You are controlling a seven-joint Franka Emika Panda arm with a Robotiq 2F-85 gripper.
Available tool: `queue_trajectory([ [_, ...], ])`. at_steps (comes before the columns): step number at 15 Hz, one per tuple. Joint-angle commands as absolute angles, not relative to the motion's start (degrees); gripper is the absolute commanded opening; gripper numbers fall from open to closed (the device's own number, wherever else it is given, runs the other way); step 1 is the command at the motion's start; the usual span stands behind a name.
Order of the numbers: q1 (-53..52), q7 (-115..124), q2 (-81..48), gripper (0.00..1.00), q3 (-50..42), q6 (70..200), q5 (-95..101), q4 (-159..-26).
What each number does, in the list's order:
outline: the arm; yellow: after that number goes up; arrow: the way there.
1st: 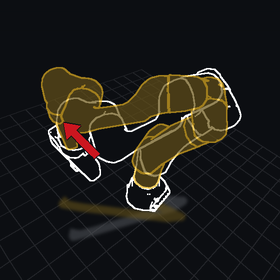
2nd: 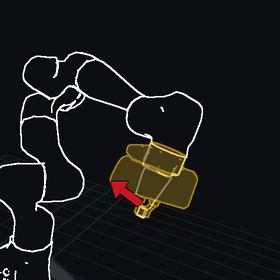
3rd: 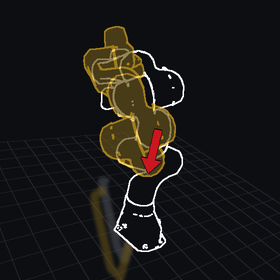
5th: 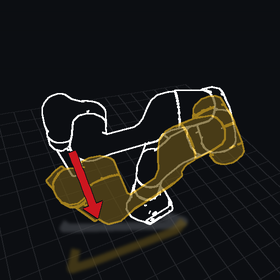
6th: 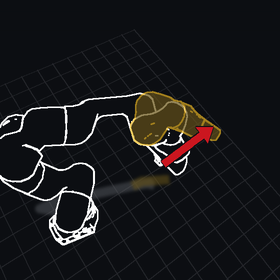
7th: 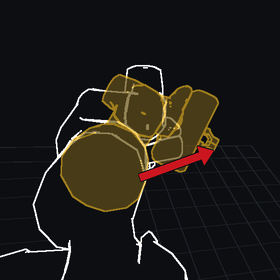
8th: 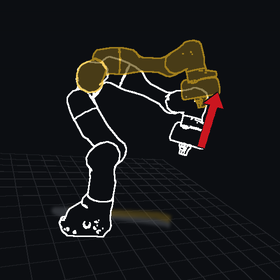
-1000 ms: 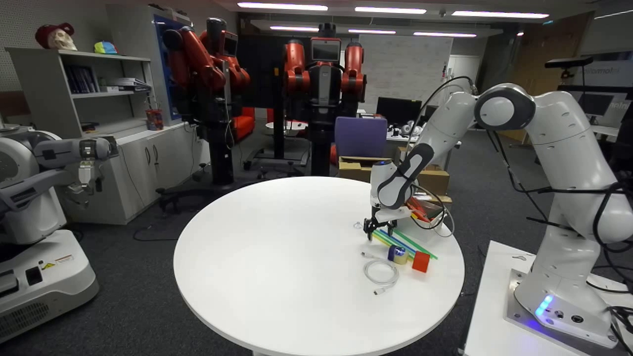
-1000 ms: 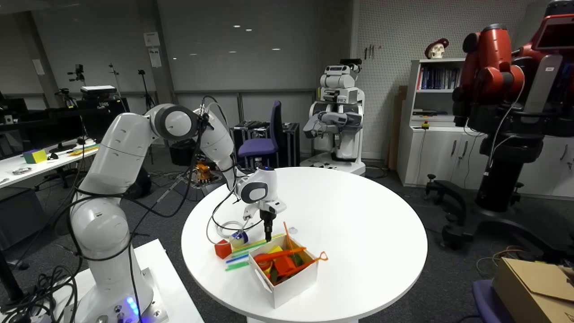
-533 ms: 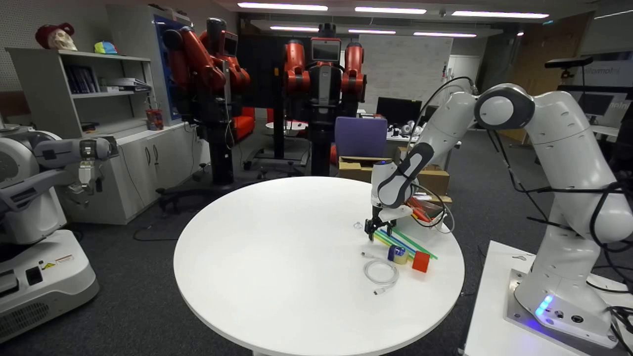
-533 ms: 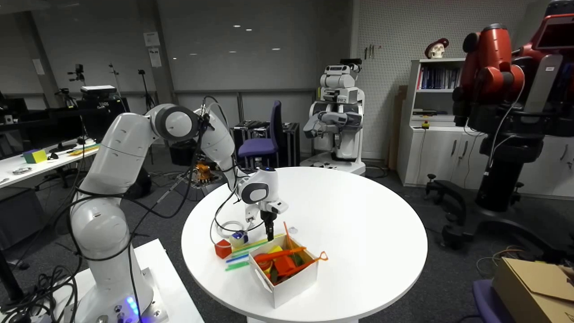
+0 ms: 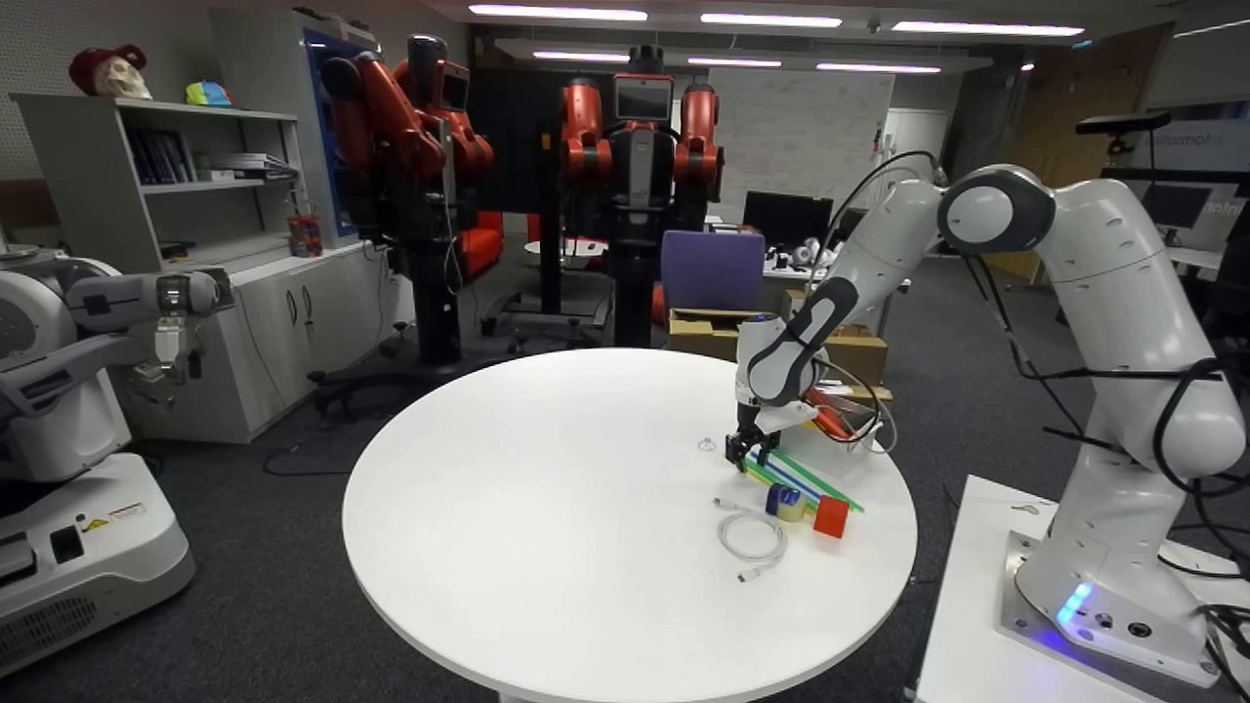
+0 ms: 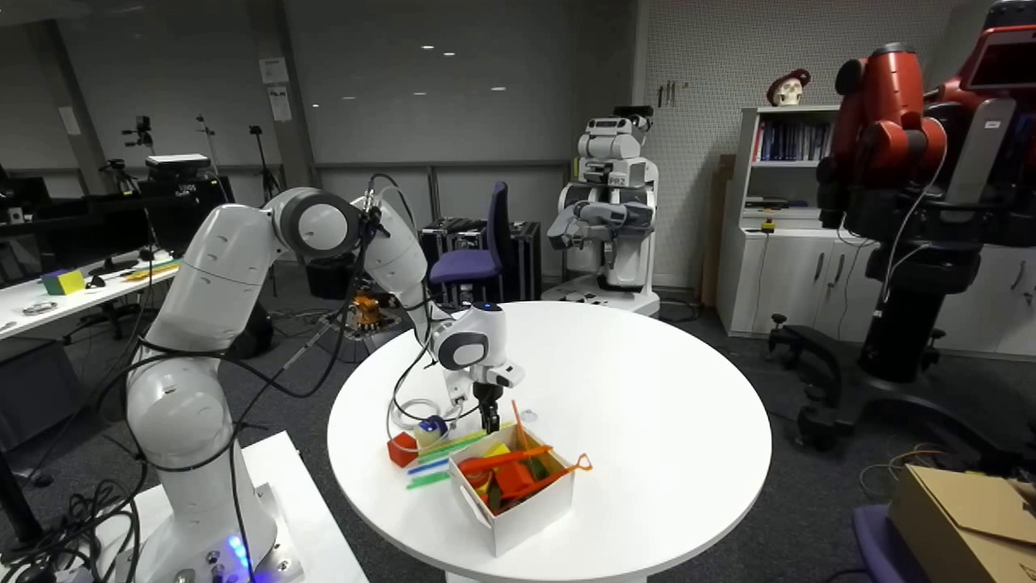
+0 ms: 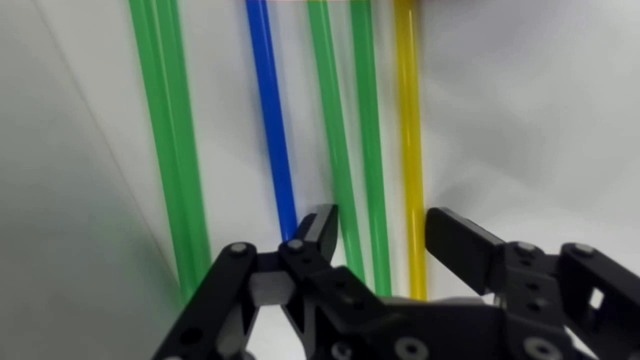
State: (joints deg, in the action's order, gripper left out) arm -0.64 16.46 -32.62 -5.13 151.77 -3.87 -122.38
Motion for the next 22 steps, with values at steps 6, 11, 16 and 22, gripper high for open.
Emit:
queue_trajectory([
  [6, 1.2, 11.9, -32.2, 0.0, -3.6, 150.4, -5.1, -122.3],
  [11, 0.4, 12.8, -29.6, 0.0, -4.2, 151.3, -4.3, -124.4],
  [16, 0.7, 11.9, -24.4, 0.0, -3.9, 151.1, -4.5, -128.1],
  [22, -1.0, 13.9, -15.9, 0.0, -5.2, 146.5, -1.8, -133.1],
])
